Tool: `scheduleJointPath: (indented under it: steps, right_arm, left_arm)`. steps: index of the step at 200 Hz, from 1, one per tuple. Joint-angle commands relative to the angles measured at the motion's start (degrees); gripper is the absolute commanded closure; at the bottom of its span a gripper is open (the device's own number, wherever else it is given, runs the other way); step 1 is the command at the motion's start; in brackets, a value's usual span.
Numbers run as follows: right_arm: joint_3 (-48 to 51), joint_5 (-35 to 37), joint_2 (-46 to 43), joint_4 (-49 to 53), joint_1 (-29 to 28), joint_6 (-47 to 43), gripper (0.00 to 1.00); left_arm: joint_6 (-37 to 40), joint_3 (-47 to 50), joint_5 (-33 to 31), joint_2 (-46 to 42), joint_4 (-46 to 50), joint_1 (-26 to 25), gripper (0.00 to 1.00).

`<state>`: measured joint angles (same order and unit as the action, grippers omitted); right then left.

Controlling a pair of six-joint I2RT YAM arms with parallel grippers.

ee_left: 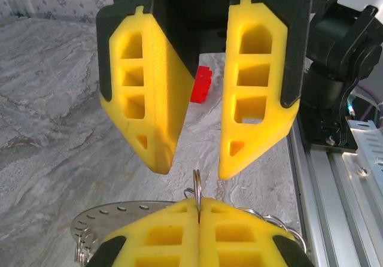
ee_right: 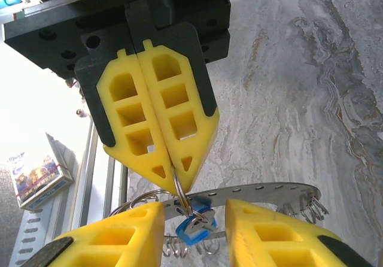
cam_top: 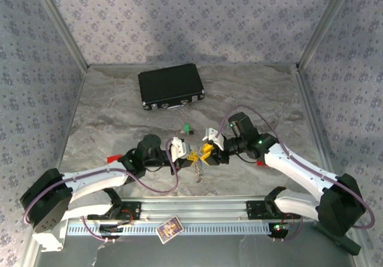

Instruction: Put the keys on the keyring

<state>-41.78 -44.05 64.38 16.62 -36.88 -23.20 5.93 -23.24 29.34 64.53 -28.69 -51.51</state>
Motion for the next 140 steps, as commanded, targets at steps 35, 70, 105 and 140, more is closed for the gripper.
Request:
scheduleJointPath:
  steps: [35,70,105,140]
  right_arm:
    - [0.5,-2.7,1.5,-4.0,-0.6,2.9,0.86]
    - [-0.1,-2.9,1.6,-3.6,-0.7,2.4,0.98]
    - [-2.4,-1.3,1.7,1.3,-0.9,-0.1,1.00]
    - [-6.7,3.9,3.1,10.0,-2.3,-5.8,1.00]
  left_arm:
    - [-2.7,1.1,1.4,-0.4,-7.9,-0.1,1.00]
    - [-2.6,1.0,1.1,-0.5,-8.1,-0.1,1.00]
    - [-1.8,-0.9,-2.1,-0.5,-1.6,-0.1,0.76]
    - [1.1,-2.7,-2.3,-0.7,4.2,-0.1,0.74]
